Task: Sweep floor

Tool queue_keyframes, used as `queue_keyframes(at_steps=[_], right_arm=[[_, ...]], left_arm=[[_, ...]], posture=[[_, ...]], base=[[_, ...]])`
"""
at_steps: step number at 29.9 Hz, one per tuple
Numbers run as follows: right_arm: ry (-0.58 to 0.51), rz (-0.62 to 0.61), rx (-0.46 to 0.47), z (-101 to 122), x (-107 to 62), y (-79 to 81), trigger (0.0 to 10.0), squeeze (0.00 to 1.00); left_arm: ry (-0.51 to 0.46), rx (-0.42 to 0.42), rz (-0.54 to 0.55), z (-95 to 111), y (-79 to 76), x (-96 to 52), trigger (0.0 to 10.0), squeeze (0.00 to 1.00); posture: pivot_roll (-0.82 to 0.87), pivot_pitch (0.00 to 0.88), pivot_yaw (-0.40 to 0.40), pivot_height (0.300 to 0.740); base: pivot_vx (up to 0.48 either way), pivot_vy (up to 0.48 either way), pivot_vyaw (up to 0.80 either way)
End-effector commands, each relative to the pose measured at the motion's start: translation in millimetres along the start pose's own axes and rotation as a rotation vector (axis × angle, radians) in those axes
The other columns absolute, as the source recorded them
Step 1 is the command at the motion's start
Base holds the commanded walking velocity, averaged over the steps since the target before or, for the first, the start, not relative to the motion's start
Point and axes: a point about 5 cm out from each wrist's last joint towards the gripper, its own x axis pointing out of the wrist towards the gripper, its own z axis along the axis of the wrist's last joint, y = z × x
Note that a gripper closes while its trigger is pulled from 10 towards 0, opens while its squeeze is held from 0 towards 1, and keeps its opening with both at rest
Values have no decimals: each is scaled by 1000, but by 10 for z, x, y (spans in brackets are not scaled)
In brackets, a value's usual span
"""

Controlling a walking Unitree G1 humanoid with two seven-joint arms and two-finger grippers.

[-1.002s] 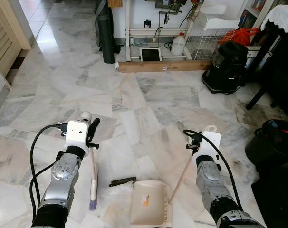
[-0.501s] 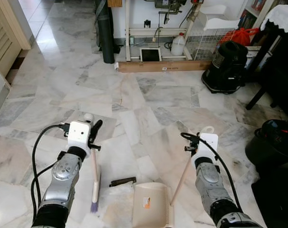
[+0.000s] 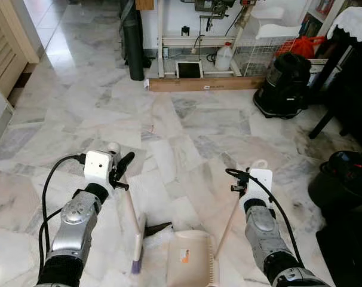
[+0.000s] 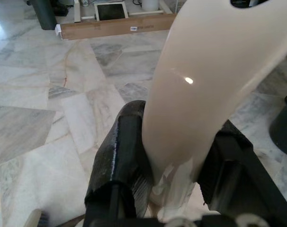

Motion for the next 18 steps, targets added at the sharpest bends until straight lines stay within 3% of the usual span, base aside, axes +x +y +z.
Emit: queue_keyframes(at_steps=[1, 10, 18], right_arm=[[76, -10, -24, -159, -50, -31, 10000, 0], [83, -12, -31, -162, -46, -31, 10000, 0], [83, -18, -34, -152, -37, -40, 10000, 0]], left_arm=[[-50, 8, -31, 195, 78, 36, 10000, 0], [-19, -92, -198, 309, 24, 33, 10000, 0], [48, -123, -282, 293, -29, 11, 10000, 0]], posture=[[-29, 114, -47, 740], [-21, 107, -51, 740], [-23, 103, -50, 740]], base=[[0, 0, 0], [0, 0, 0], [0, 0, 0]])
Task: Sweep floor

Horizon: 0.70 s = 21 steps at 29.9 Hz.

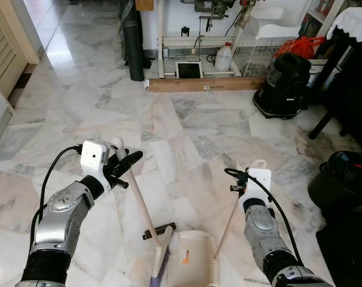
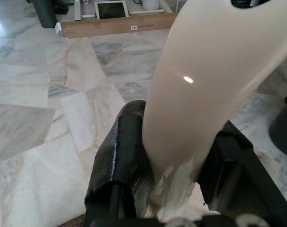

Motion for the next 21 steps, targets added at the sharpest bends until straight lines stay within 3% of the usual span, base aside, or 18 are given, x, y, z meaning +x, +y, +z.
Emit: queue_keyframes(at_steps=[1, 6, 9, 12, 17, 18, 21], right_arm=[[78, -17, -25, -160, -49, -51, 10000, 0], [78, -18, -25, -160, -49, -51, 10000, 0], [79, -15, -25, -158, -47, -48, 10000, 0], [80, -16, -25, -159, -46, -50, 10000, 0], [81, -16, -24, -164, -49, -48, 10000, 0], [84, -14, -25, -171, -53, -41, 10000, 0], [85, -13, -25, -174, -55, -38, 10000, 0]], left_arm=[[-9, -3, -36, 61, -41, 16, 10000, 0], [-45, -76, -31, 90, -73, 36, 10000, 0], [-170, -275, 0, 228, -55, 65, 10000, 0], [-209, -323, 21, 276, -17, 62, 10000, 0], [-248, -334, 56, 330, 37, 49, 10000, 0], [-287, -305, 116, 390, 107, 31, 10000, 0], [-304, -281, 151, 422, 143, 19, 10000, 0]], posture=[[-23, 103, -50, 740], [-23, 103, -50, 740], [-22, 102, -51, 740], [-22, 102, -51, 740], [-22, 102, -51, 740], [-22, 102, -51, 740], [-22, 102, -51, 740]], base=[[0, 0, 0], [0, 0, 0], [0, 0, 0], [0, 0, 0], [0, 0, 0], [0, 0, 0], [0, 0, 0]])
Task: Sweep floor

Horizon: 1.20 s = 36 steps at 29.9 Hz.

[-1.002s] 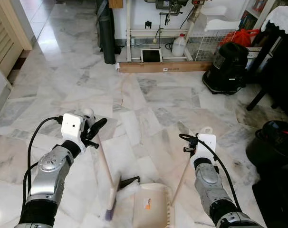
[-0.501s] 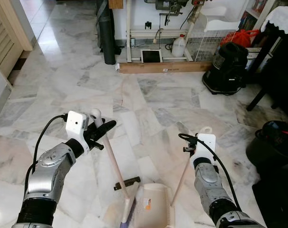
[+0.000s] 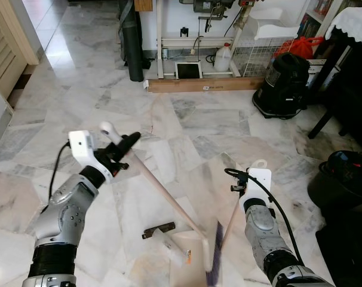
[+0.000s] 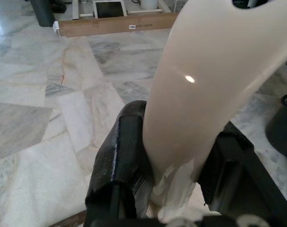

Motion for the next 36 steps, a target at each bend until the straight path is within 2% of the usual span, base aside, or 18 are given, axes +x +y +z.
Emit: queue_keyframes(at_steps=[1, 2, 3, 5, 7, 8, 9, 10, 11, 15, 20, 29, 36], right_arm=[[82, -6, -16, -171, -56, -23, 10000, 0], [82, -5, -16, -172, -56, -22, 10000, 0], [82, -5, -16, -172, -56, -22, 10000, 0], [83, -4, -16, -171, -56, -19, 10000, 0], [83, -3, -16, -171, -56, -18, 10000, 0], [83, -2, -17, -172, -56, -16, 10000, 0], [83, -2, -17, -172, -56, -16, 10000, 0], [83, -1, -17, -172, -56, -13, 10000, 0], [83, -1, -16, -171, -56, -12, 10000, 0], [84, -2, -16, -173, -57, -11, 10000, 0], [85, -3, -17, -175, -57, -13, 10000, 0], [83, -4, -15, -175, -58, -17, 10000, 0], [83, -6, -15, -177, -59, -21, 10000, 0]], left_arm=[[-100, 56, 20, 201, -4, 28, 10000, 0], [-116, 100, 54, 234, 24, 25, 10000, 0], [-116, 100, 54, 234, 24, 25, 10000, 0], [-155, 201, 126, 318, 79, 5, 10000, 0], [-153, 229, 137, 336, 83, -2, 10000, 0], [-121, 283, 135, 303, 77, -7, 10000, 0], [-121, 283, 135, 303, 77, -7, 10000, 0], [-75, 343, 120, 241, 70, -17, 10000, 0], [-52, 368, 110, 205, 67, -25, 10000, 0], [-4, 417, 81, 126, 63, -41, 10000, 0], [84, 532, 41, -29, 83, -84, 10000, 0], [120, 535, 35, -162, 92, -118, 10000, 0], [104, 494, 55, -197, 120, -134, 10000, 0]], posture=[[-22, 102, -51, 740], [-22, 102, -51, 740], [-22, 102, -51, 740], [-22, 102, -51, 740], [-22, 102, -51, 740], [-22, 102, -51, 740], [-22, 102, -51, 740], [-20, 111, -51, 740], [-20, 111, -51, 740], [-20, 111, -50, 740], [-19, 112, -50, 740], [-21, 114, -50, 740], [-23, 115, -50, 740]], base=[[0, 0, 0], [0, 0, 0], [0, 0, 0], [0, 0, 0], [0, 0, 0], [0, 0, 0], [0, 0, 0], [0, 0, 0], [0, 0, 0], [0, 0, 0], [0, 0, 0], [0, 0, 0], [0, 0, 0]])
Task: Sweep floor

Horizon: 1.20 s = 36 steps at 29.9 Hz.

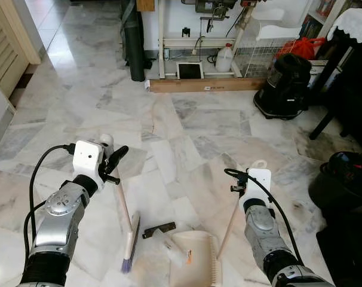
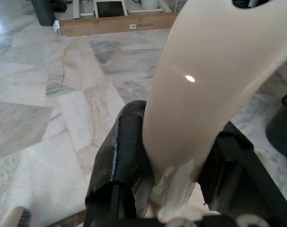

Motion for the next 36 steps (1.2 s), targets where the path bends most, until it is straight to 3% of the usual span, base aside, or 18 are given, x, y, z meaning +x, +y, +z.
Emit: queue_keyframes(at_steps=[1, 9, 17, 29, 36], right_arm=[[78, -6, -13, -166, -56, -25, 10000, 0], [79, -4, -13, -167, -56, -21, 10000, 0], [80, -5, -13, -166, -55, -18, 10000, 0], [81, -8, -13, -170, -57, -21, 10000, 0], [81, -12, -14, -169, -55, -27, 10000, 0]], left_arm=[[-32, -9, 0, 26, 10, -4, 10000, 0], [-50, -40, -22, 49, -7, 7, 10000, 0], [-1, -62, -86, -37, -99, 8, 10000, 0], [28, -90, -118, -76, -118, -1, 10000, 0], [11, -199, -116, -45, -102, 3, 10000, 0]], posture=[[-23, 115, -50, 740], [-21, 113, -49, 740], [-24, 110, -47, 740], [-22, 113, -46, 740], [-23, 115, -46, 740]], base=[[0, 0, 0], [0, 0, 0], [0, 0, 0], [0, 0, 0], [0, 0, 0]])
